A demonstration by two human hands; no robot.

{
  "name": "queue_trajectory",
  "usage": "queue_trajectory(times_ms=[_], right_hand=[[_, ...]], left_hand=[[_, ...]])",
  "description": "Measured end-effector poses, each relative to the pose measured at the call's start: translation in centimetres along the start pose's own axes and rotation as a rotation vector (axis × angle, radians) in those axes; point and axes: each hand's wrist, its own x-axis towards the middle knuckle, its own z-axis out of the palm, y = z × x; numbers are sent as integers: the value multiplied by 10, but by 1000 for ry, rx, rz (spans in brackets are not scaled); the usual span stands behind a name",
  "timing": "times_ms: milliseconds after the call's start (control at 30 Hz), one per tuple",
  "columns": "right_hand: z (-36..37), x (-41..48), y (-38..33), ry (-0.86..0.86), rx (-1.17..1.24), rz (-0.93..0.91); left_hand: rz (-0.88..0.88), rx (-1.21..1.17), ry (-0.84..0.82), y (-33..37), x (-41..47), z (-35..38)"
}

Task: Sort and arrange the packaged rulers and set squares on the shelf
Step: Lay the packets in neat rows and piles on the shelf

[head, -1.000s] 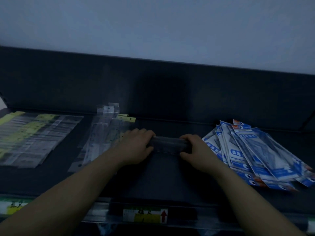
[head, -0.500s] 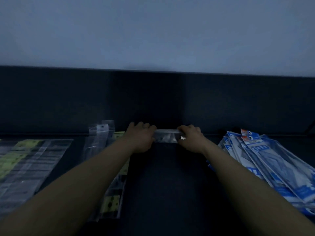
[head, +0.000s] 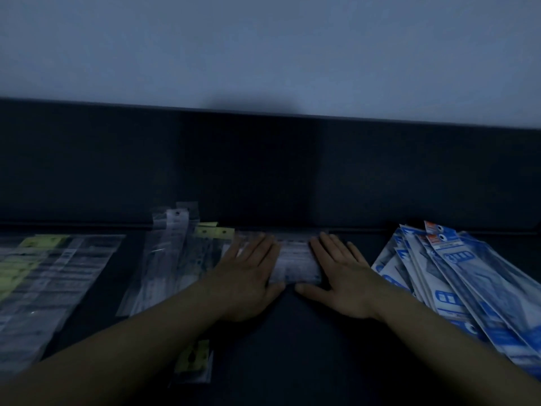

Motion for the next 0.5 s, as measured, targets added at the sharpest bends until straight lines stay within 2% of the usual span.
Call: queue_trajectory(times_ms=[167,500], right_hand=[[3,-19,-7,0,-2,-4],[10,-53,-14,-9,-41,24]], left_hand=[[4,-40,46,4,-14,8],[43,-48,34,18,-43,9]])
